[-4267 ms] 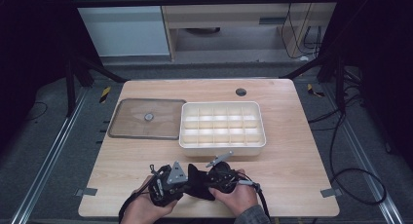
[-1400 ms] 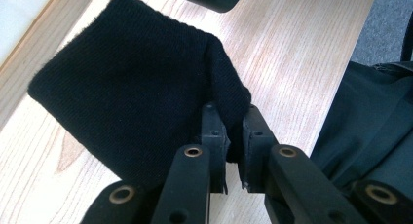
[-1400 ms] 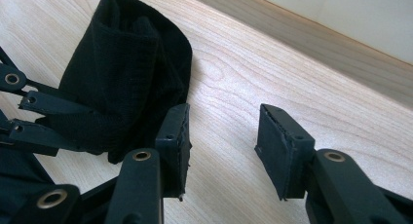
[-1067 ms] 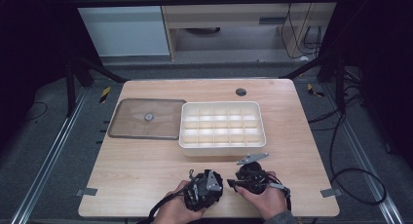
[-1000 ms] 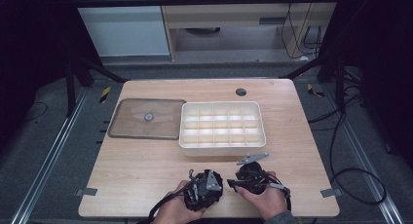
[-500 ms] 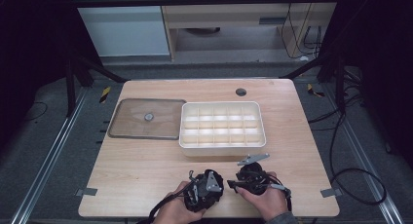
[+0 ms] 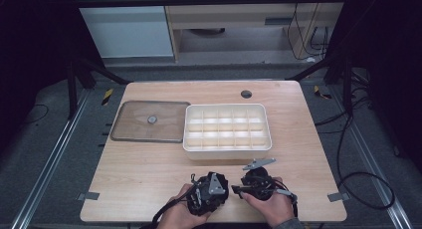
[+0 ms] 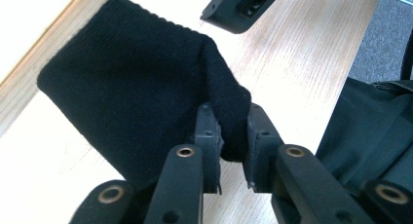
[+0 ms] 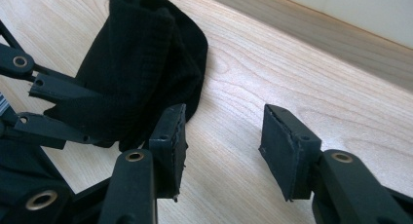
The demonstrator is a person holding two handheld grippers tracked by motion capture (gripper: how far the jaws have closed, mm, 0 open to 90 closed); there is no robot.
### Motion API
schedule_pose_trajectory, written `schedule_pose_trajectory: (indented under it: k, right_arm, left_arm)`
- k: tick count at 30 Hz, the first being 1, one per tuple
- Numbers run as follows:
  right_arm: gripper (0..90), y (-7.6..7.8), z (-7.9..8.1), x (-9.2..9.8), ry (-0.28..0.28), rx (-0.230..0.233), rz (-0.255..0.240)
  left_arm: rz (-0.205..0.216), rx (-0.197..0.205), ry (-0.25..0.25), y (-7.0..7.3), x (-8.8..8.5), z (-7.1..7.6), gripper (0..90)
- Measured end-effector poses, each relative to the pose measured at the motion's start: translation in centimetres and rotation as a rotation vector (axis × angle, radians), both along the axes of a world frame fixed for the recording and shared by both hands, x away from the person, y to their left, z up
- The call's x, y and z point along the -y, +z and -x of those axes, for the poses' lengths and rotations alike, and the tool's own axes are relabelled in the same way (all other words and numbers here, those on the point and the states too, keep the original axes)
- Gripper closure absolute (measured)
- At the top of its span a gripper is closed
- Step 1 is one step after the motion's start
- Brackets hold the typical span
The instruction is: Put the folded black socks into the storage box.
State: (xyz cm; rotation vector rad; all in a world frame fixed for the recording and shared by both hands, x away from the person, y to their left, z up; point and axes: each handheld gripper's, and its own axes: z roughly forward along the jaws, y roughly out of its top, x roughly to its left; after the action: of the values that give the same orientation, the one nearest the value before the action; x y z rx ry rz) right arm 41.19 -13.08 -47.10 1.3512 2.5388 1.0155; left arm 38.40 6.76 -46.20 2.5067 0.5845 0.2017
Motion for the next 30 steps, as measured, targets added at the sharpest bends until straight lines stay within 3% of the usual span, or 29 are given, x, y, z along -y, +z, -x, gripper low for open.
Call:
schedule_pose_trajectory:
  k: [10, 20, 30]
  right_arm:
    - [50.6, 0.3, 0.0, 0.0, 0.002, 0.009, -0.007]
    - [49.3, 0.4, 0.0, 0.3, -0.008, 0.010, -0.007]
    - [46.9, 0.8, 0.1, 0.5, -0.016, 0.014, -0.012]
  left_arm:
    - [0.046, 0.015, 0.013, 0.3, -0.2, -0.3, 64.9]
    - [0.058, 0.027, 0.018, 0.5, 0.0, 0.0, 50.0]
    - [0.075, 0.042, 0.017, 1.4, -0.2, 0.6, 43.9]
